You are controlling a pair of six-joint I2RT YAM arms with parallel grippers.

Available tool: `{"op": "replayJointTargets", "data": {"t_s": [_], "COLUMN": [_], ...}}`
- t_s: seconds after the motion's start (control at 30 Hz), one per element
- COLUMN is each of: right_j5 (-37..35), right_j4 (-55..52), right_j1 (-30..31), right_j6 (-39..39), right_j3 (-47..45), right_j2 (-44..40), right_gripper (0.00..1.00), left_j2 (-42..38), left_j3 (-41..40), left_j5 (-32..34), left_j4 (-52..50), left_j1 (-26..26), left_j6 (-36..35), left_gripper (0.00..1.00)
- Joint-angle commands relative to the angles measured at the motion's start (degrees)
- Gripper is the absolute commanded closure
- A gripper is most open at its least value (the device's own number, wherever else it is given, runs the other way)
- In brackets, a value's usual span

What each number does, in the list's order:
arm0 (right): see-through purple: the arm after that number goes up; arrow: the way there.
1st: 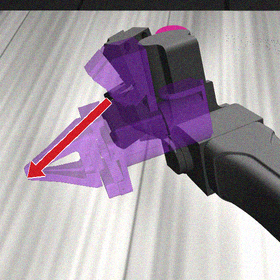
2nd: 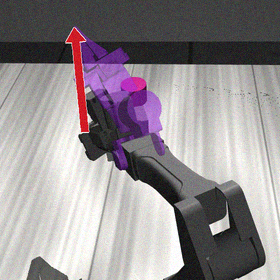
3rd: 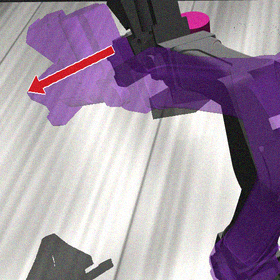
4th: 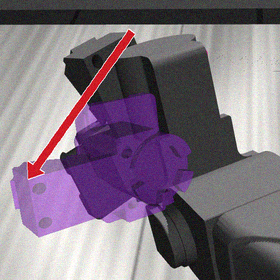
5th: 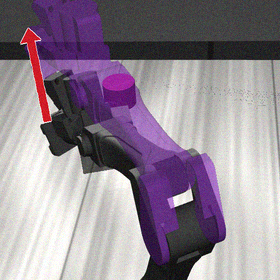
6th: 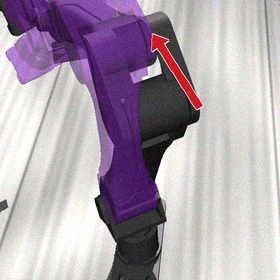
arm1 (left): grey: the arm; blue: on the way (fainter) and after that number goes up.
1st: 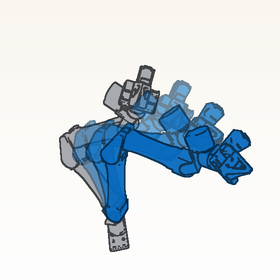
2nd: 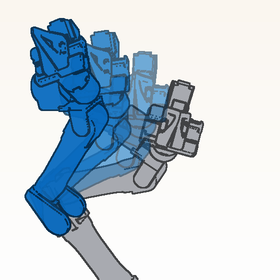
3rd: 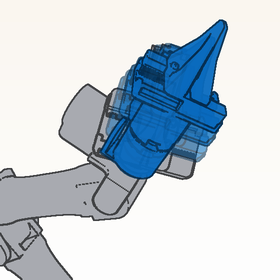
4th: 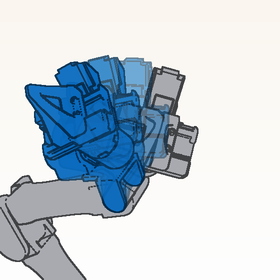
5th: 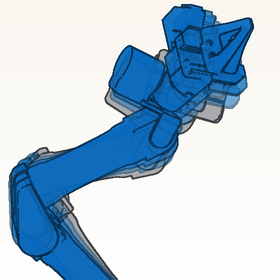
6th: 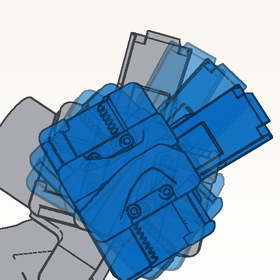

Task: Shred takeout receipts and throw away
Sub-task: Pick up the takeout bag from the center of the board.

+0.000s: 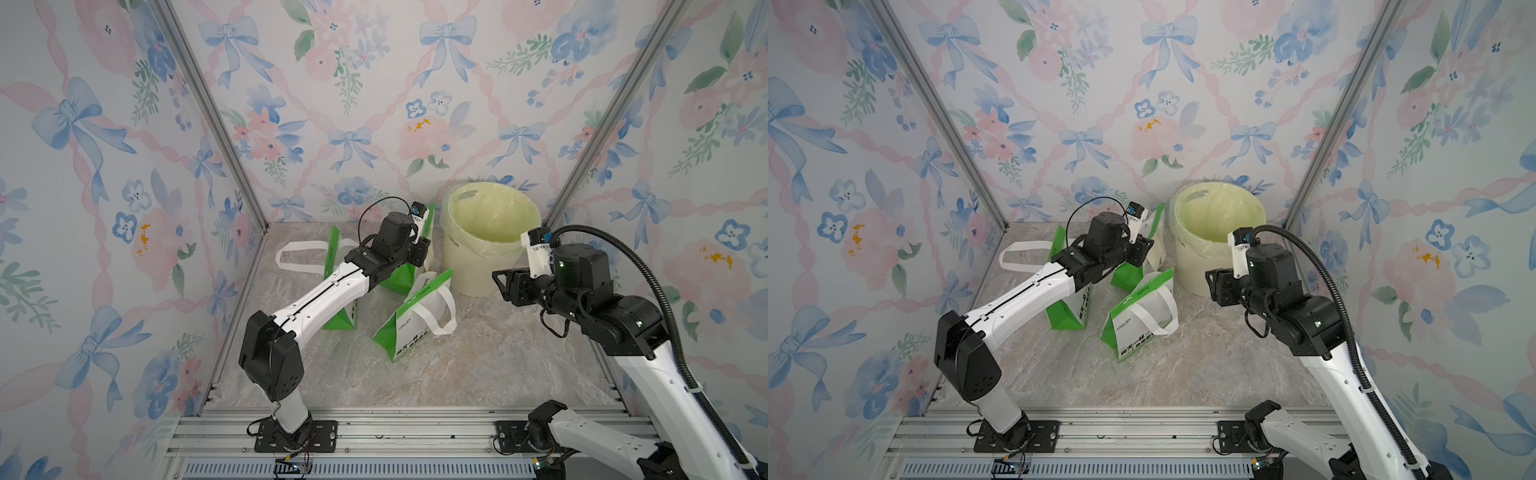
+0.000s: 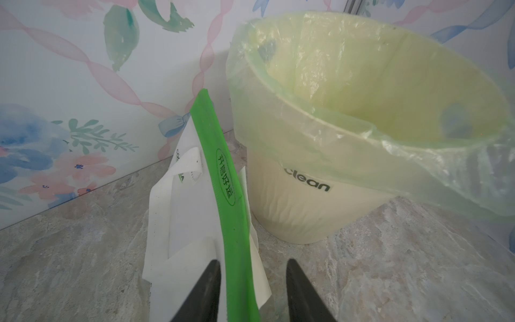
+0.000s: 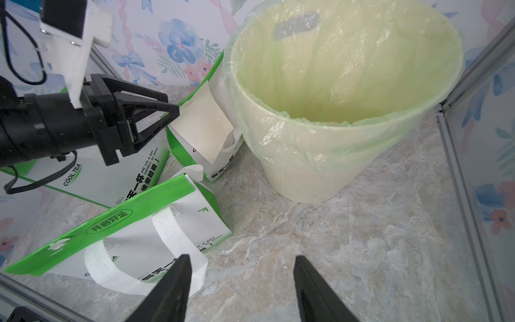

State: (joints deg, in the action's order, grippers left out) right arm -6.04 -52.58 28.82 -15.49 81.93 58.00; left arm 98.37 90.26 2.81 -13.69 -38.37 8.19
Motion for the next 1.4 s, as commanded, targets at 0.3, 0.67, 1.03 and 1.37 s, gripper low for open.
{"op": "replayJointTargets", "data": {"t_s": [0.3,0.67,1.03,1.37], "right_j5": [1.12,3.58,10.46,14.59], "right_j4": [2.25,5.03,14.89,23.34], "right_j1": [3.75,5.63,5.64,5.39], "right_j6": [0.27,1.59,-5.61,-8.40], "right_j3": [5.53,10.21,10.00,11.02], "right_j2": [6.52,13.35,19.52,25.67], "right_gripper": [0.39,0.39,0.38,0.38], "left_j2": [2.14,3.23,-2.12,-7.48], "left_j3": [1.75,1.76,1.63,1.84], "left_j5": [0.41,-1.35,-7.21,-13.91], "left_j4": [0.16,0.16,2.62,4.41], "left_j1": [2.44,5.14,8.76,12.49], "left_j6": [-0.25,-0.24,6.84,12.32], "left_gripper": [0.88,1.00,1.00,1.00]}}
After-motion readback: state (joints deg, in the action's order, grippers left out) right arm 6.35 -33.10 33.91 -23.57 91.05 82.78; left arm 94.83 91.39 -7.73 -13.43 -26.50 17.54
